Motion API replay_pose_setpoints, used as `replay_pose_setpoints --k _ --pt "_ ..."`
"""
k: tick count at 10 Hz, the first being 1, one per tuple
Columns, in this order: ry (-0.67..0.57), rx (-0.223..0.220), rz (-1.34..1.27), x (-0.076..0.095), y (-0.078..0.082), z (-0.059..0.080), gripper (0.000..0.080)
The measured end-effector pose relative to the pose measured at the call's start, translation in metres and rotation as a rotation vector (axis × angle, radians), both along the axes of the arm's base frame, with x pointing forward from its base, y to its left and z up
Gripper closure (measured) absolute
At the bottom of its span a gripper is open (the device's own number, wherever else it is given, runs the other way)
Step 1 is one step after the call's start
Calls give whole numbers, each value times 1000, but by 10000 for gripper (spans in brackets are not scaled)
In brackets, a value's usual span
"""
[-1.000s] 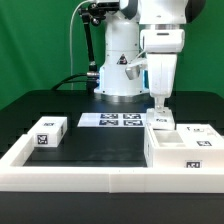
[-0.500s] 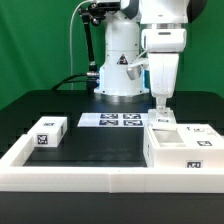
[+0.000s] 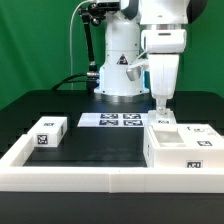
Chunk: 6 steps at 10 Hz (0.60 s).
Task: Assemble cabinet
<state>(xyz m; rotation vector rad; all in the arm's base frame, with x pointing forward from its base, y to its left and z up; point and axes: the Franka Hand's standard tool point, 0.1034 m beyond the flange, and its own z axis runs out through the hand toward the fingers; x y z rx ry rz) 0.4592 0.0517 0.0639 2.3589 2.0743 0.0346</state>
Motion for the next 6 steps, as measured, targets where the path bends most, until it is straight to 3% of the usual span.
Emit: replay_pose_setpoints --k 6 --pt "3 -3 53 12 -2 0 729"
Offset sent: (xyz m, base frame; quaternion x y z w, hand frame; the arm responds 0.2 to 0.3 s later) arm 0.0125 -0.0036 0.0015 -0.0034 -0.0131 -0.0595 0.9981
